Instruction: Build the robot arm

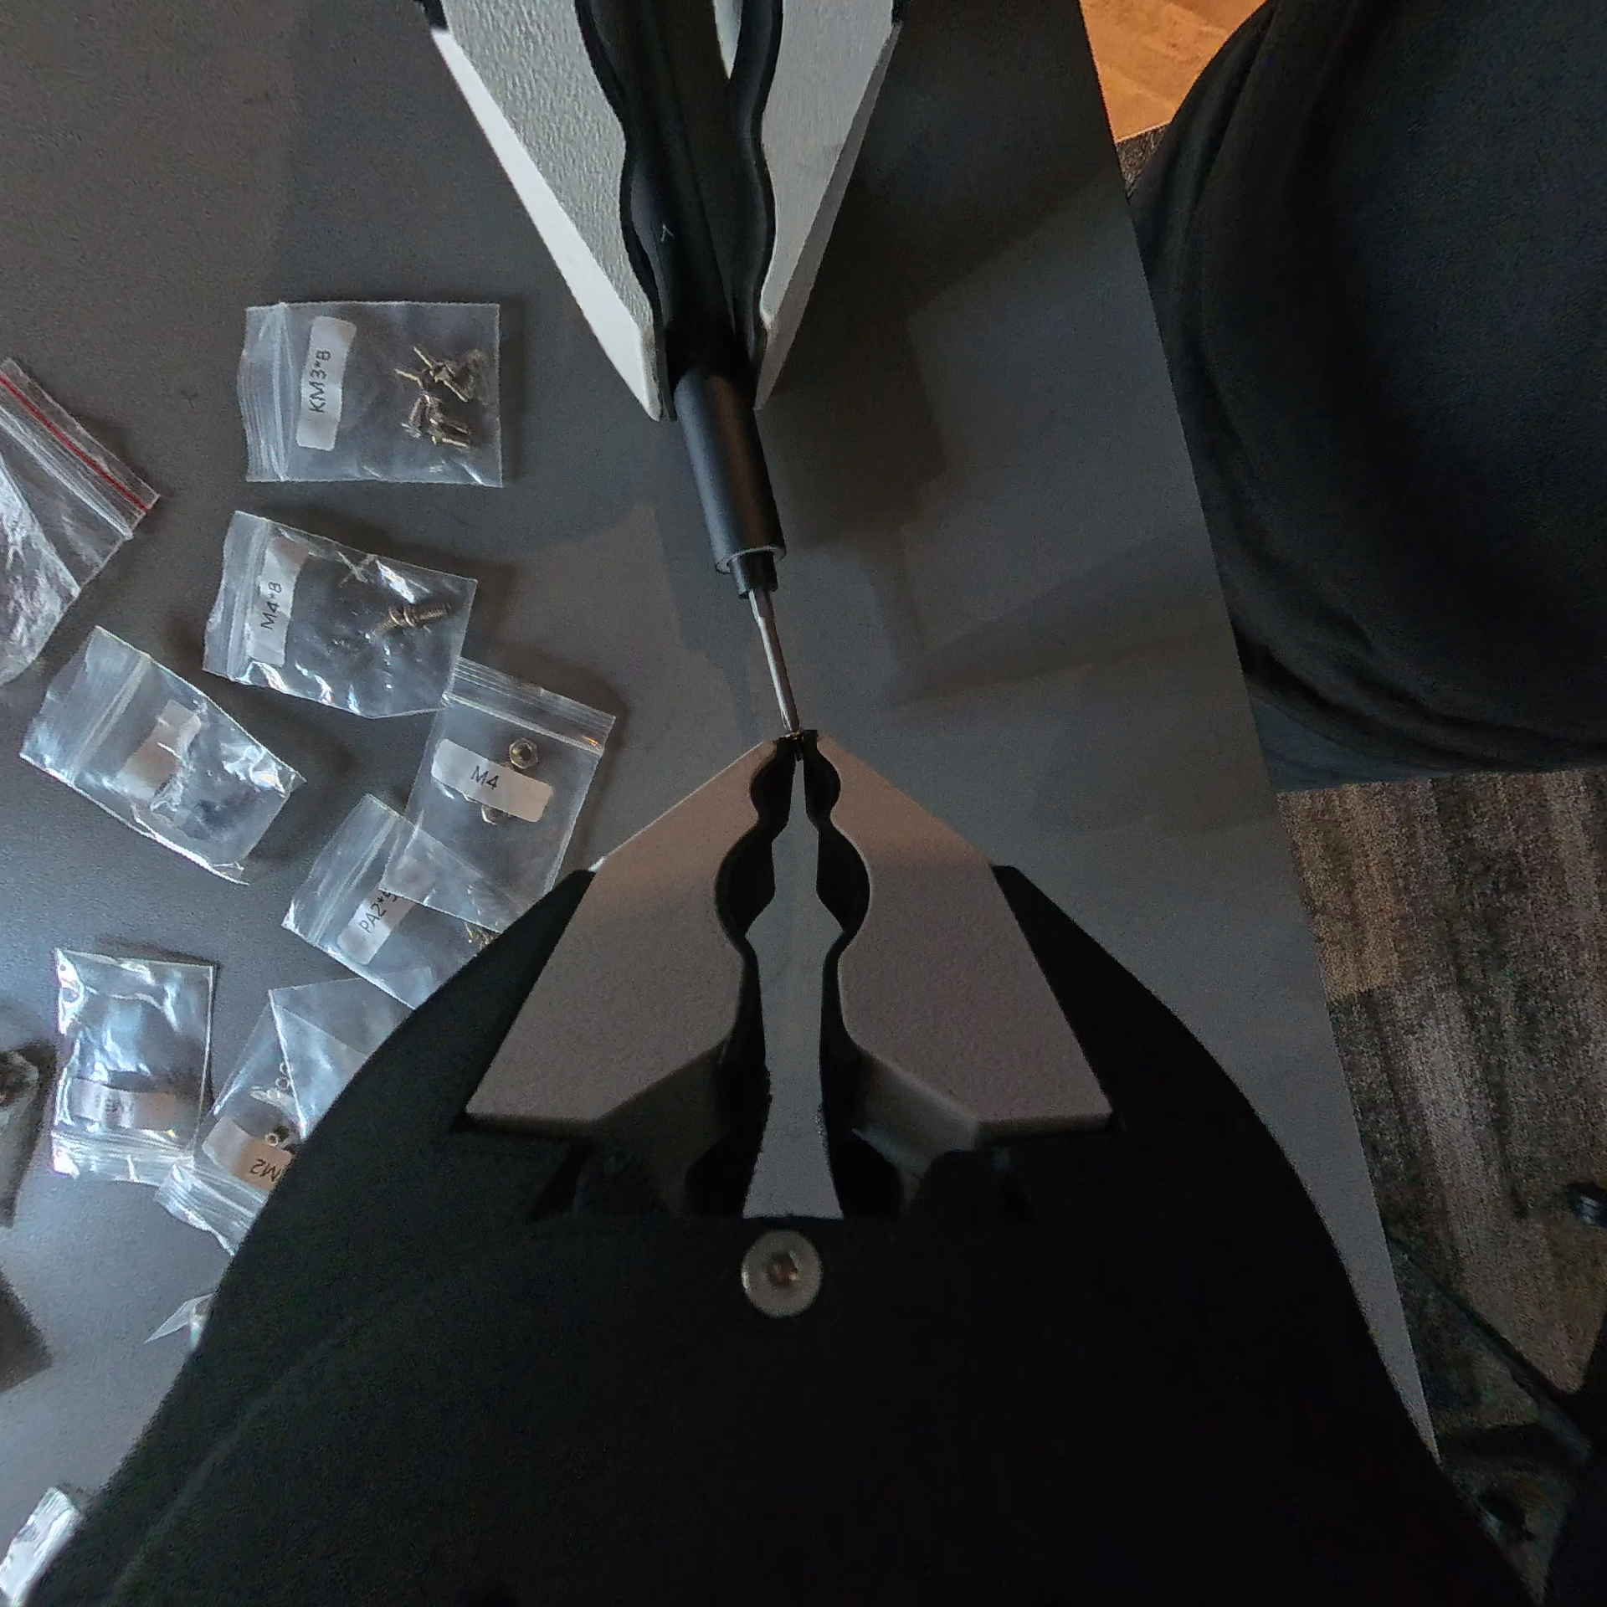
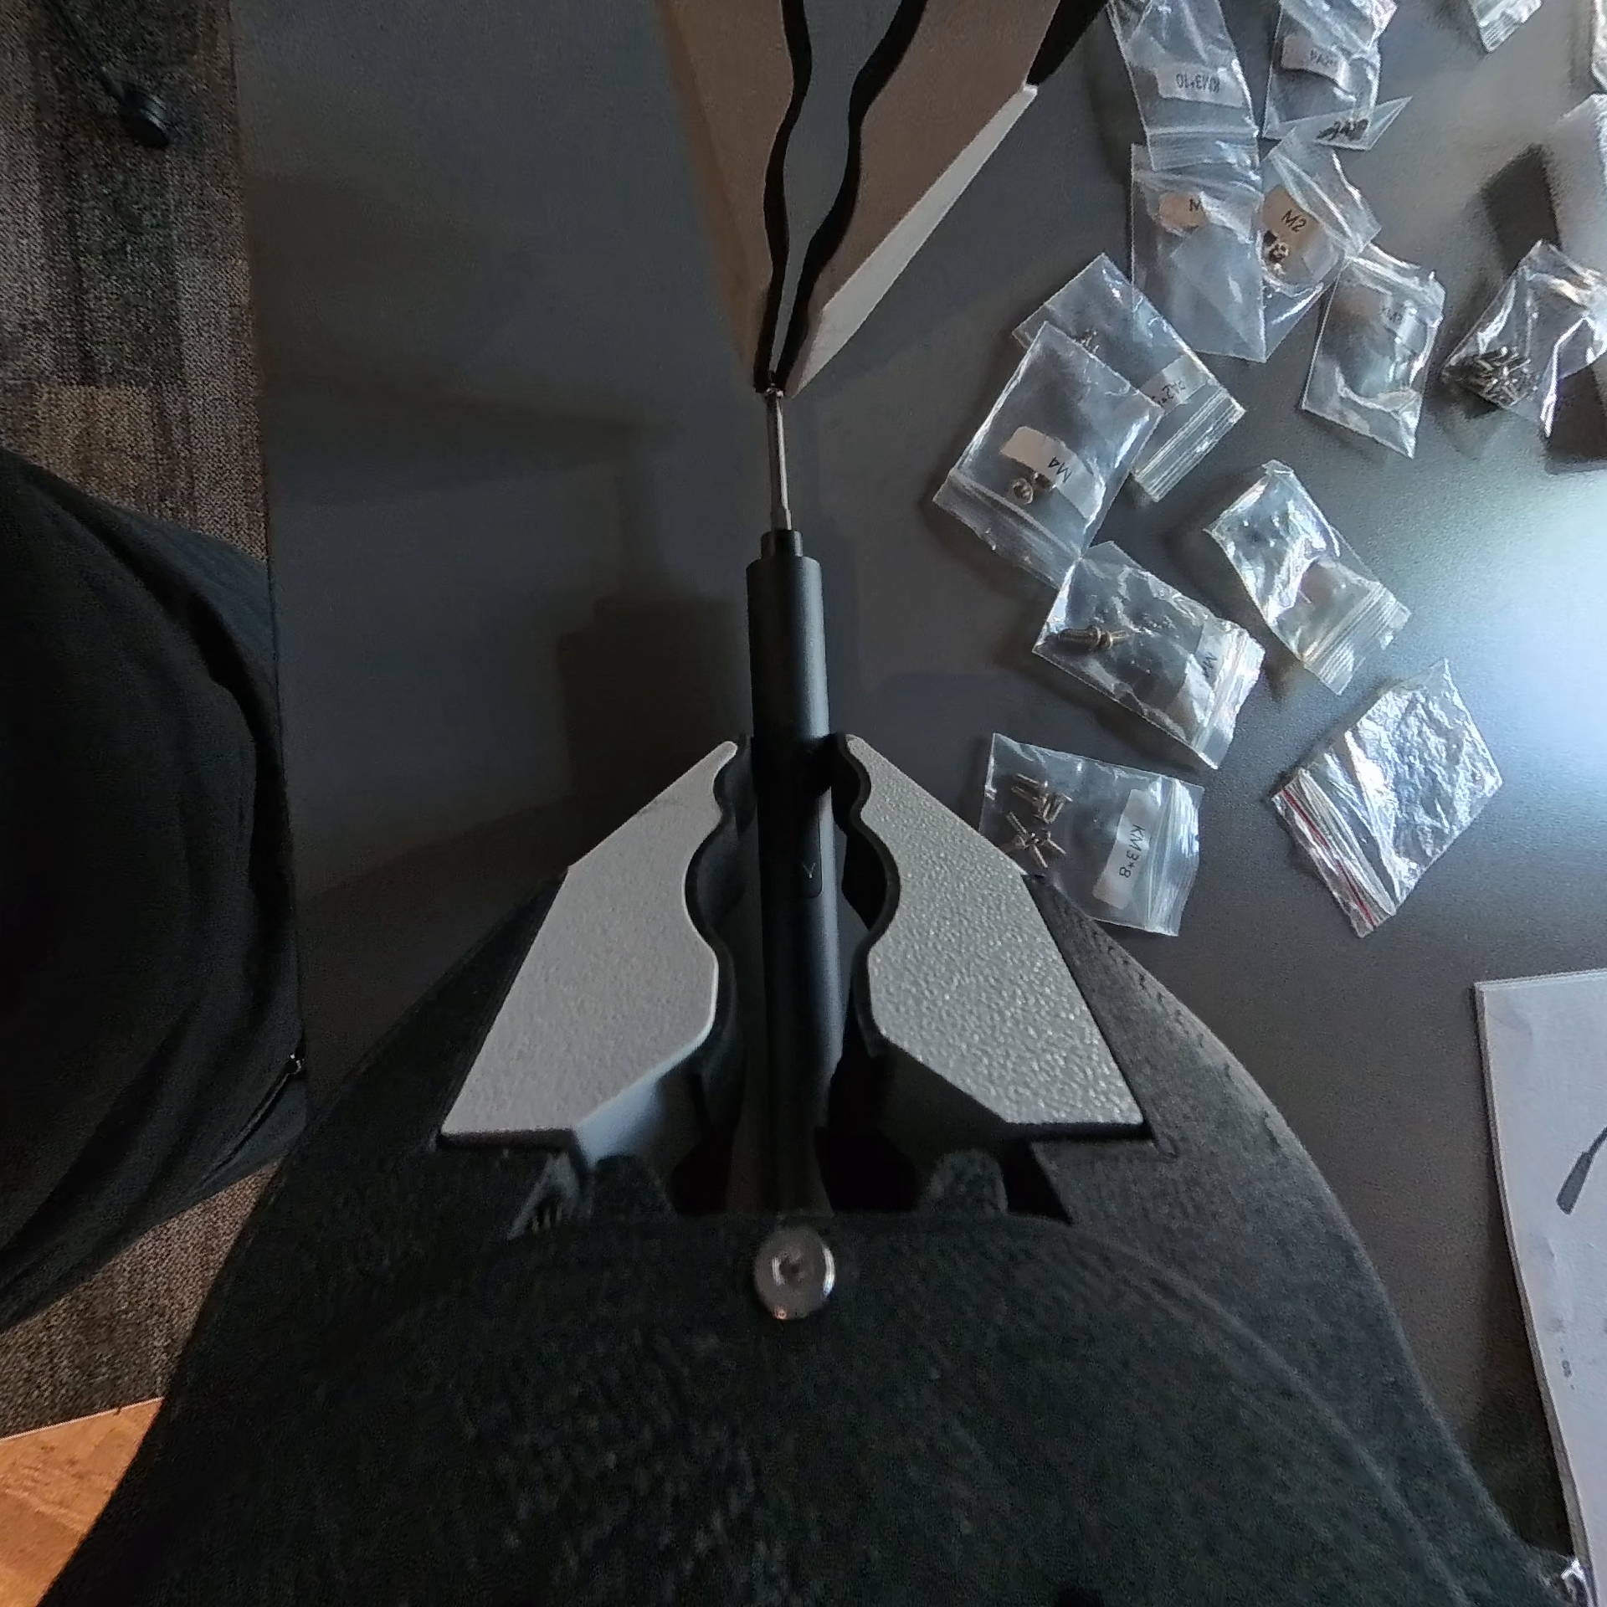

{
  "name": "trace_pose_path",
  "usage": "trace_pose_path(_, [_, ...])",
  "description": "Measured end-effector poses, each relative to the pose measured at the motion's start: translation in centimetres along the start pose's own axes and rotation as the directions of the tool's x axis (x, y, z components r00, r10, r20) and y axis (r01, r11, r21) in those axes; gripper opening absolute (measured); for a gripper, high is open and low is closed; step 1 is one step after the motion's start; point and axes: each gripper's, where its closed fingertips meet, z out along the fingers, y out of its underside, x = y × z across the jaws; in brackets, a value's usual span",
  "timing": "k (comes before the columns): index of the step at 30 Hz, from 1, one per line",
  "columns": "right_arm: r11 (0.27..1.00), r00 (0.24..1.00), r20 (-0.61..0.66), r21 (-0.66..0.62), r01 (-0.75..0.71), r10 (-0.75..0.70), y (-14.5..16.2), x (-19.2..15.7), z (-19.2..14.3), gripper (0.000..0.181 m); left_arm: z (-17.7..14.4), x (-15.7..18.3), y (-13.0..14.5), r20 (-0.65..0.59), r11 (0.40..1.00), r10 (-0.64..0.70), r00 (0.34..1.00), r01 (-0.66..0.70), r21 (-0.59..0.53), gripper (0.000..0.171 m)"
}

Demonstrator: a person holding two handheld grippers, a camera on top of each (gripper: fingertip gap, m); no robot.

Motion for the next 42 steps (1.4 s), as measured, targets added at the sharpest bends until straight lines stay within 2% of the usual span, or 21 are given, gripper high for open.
trace_pose_path(4, [1.0, 1.0, 0.0, -0.008, 0.006, -0.006, 0.0, 0.0, 0.0, 0.016, 0.0, 0.1, 0.0, -0.008, 1.0, -0.006, 1.0, 0.006, -0.008, 0.0])
trace_pose_path(13, [1.0, 1.0, -0.003, -0.016, 0.022, -0.022, -0.3, -0.1, 0.2, 0.016, 0.4, 0.2, 0.7, -0.077, 0.992, -0.047, 0.996, 0.038, -0.123, 0.0])
trace_pose_path(18, [1.0, 1.0, -0.001, -0.006, 0.01, -0.01, -0.4, -0.1, 0.3, 0.017, 0.6, 0.1, 0.8, -0.072, 0.992, -0.048, 0.996, 0.04, -0.118, 0.0])
trace_pose_path(26, [1.0, 1.0, 0.002, 0.019, -0.014, 0.014, -0.4, 0.0, 0.3, 0.017, 0.3, -0.1, 0.7, -0.064, 0.994, -0.084, 0.994, 0.079, -0.078, 0.014])
trace_pose_path(29, [0.999, 0.999, -0.002, 0.033, -0.032, 0.032, -0.4, 0.1, 0.2, 0.017, -1.1, -1.1, 0.0, -0.013, 0.993, -0.119, 0.993, 0.119, -0.018, 0.021])
trace_pose_path(31, [0.997, 0.999, -0.008, 0.058, -0.053, 0.053, -0.5, 0.4, 0.0, 0.016, -3.2, -2.6, -0.9, 0.061, 0.978, -0.199, 0.978, 0.194, 0.079, 0.027])
trace_pose_path(33, [0.993, 0.998, -0.017, 0.095, -0.064, 0.066, -0.7, 0.7, -0.4, 0.016, -6.0, -3.6, -2.4, 0.09, 0.924, -0.329, 0.94, 0.301, 0.236, 0.03])
trace_pose_path(35, [0.991, 0.997, -0.052, 0.126, -0.052, 0.059, -1.1, 1.3, -0.9, 0.016, -8.3, -3.9, -3.9, 0.061, 0.84, -0.452, 0.89, 0.402, 0.365, 0.036])
trace_pose_path(37, [0.988, 0.995, -0.093, 0.156, -0.014, 0.029, -1.7, 1.9, -1.3, 0.016, -9.0, -3.6, -5.5, 0.0, 0.791, -0.5, 0.866, 0.456, 0.408, 0.031])
trace_pose_path(39, [0.98, 0.992, -0.122, 0.188, 0.059, -0.037, -2.8, 2.1, -1.6, 0.016, -8.2, -2.8, -6.9, -0.097, 0.8, -0.487, 0.868, 0.488, 0.349, 0.031])
trace_pose_path(42, [0.96, 0.97, -0.184, 0.201, 0.195, -0.159, -4.3, 2.5, -2.0, 0.015, -6.2, -2.9, -6.9, -0.188, 0.823, -0.51, 0.84, 0.539, 0.179, 0.036])
